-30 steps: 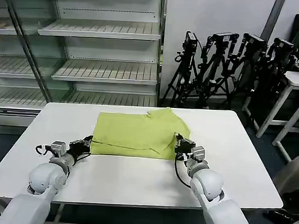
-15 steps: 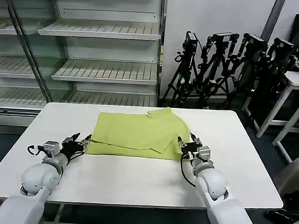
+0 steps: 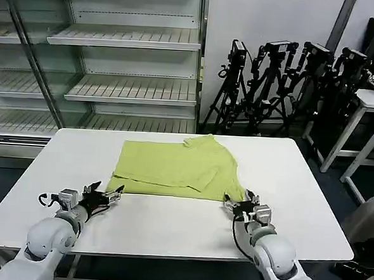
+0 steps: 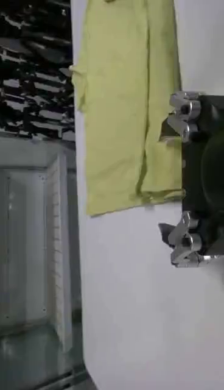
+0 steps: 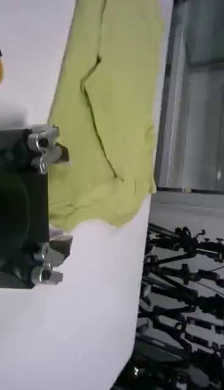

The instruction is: Fold and organize the clothes.

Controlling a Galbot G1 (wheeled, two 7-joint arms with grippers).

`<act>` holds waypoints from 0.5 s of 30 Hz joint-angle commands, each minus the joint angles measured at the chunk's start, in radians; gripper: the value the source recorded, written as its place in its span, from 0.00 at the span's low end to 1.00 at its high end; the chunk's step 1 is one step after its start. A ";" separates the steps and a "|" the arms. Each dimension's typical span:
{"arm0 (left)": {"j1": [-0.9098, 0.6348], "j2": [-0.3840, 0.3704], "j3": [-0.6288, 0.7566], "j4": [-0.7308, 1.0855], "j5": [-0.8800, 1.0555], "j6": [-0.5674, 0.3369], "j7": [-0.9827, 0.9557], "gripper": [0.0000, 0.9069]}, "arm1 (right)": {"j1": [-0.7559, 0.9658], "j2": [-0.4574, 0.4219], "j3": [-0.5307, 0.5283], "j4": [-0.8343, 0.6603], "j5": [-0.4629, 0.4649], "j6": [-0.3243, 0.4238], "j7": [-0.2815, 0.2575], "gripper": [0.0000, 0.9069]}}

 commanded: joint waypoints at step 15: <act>0.036 0.000 -0.006 0.010 0.002 0.011 0.040 0.02 | -0.021 -0.006 0.012 0.012 0.027 -0.015 0.002 0.00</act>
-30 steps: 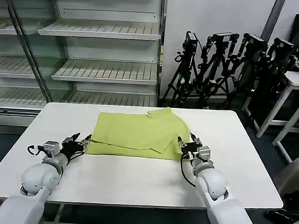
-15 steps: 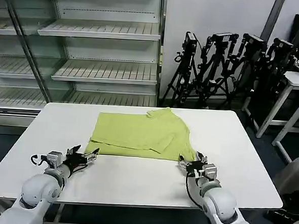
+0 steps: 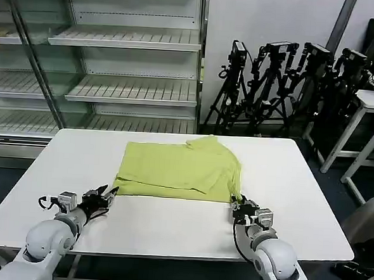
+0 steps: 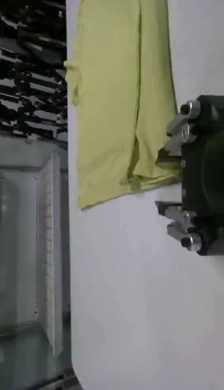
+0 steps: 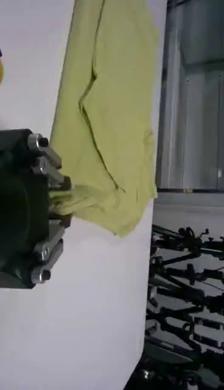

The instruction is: Fold and organize the clothes.

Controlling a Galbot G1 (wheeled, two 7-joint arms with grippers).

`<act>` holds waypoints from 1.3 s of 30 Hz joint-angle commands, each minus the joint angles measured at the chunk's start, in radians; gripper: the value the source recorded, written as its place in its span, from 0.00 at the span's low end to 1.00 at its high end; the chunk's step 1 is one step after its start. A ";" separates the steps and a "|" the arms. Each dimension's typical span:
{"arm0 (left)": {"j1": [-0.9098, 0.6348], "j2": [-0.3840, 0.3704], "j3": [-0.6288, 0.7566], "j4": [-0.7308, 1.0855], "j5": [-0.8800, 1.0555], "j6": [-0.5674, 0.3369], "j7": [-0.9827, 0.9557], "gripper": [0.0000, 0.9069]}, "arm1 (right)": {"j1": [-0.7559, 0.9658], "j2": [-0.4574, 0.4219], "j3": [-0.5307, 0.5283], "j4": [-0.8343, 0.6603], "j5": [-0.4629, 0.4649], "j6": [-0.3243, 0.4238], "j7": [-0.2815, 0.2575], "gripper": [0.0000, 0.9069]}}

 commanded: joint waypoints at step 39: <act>0.572 -0.037 -0.330 -0.461 0.088 -0.013 0.006 1.00 | -0.556 -0.034 0.096 0.477 -0.173 0.049 0.008 1.00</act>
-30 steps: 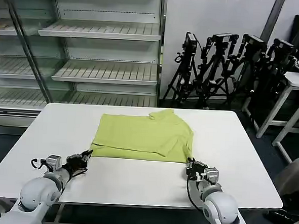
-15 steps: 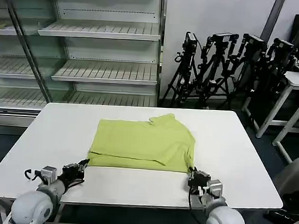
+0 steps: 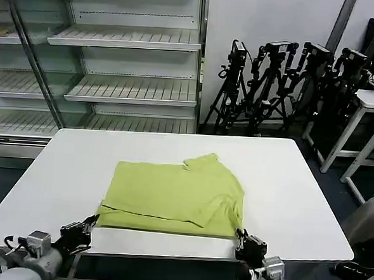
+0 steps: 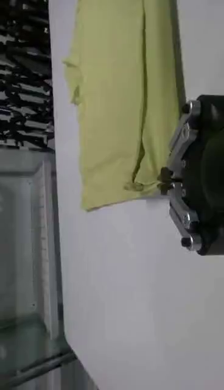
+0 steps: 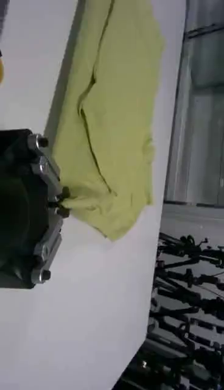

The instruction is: Fold and organize the clothes.

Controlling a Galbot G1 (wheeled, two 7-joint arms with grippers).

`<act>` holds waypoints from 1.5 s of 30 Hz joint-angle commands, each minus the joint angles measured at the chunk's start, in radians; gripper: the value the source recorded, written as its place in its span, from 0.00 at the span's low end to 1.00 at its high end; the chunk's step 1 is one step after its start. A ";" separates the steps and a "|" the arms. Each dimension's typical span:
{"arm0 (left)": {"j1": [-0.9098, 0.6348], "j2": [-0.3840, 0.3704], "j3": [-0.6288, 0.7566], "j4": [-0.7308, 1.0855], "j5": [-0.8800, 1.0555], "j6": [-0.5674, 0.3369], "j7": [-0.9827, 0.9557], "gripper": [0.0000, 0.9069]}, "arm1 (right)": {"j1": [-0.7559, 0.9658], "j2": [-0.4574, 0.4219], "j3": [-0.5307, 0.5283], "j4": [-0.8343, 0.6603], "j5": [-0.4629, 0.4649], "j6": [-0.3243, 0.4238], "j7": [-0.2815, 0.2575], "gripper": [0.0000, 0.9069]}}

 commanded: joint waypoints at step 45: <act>-0.898 0.032 0.444 0.702 -0.062 0.039 -0.017 1.00 | 1.041 0.350 -0.175 -0.949 0.189 -0.085 0.142 1.00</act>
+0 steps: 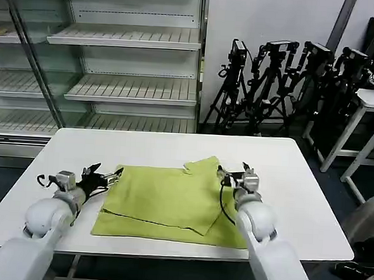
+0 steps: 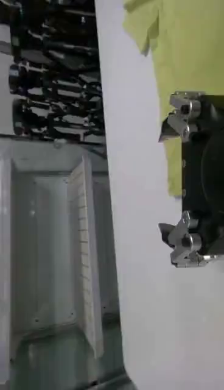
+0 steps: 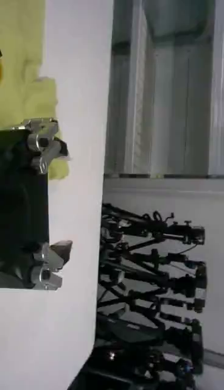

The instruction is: Fold and organize the clothes.

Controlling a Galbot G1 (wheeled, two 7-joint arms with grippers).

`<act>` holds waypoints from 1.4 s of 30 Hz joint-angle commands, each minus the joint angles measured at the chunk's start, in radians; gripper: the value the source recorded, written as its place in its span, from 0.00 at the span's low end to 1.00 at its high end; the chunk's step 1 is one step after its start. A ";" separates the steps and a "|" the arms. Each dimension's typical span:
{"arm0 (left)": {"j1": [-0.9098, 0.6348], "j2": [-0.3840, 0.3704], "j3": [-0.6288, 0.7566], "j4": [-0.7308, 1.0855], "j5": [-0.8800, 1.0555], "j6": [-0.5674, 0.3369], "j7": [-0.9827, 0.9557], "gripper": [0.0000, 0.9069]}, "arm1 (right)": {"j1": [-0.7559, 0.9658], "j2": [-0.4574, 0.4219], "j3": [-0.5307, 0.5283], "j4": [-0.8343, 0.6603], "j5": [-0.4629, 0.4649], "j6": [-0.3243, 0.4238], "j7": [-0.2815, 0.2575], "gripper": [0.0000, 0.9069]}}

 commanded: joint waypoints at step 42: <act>-0.138 -0.025 0.109 0.197 0.063 0.032 0.037 0.02 | 0.193 0.123 -0.052 -0.351 0.035 -0.003 -0.015 0.00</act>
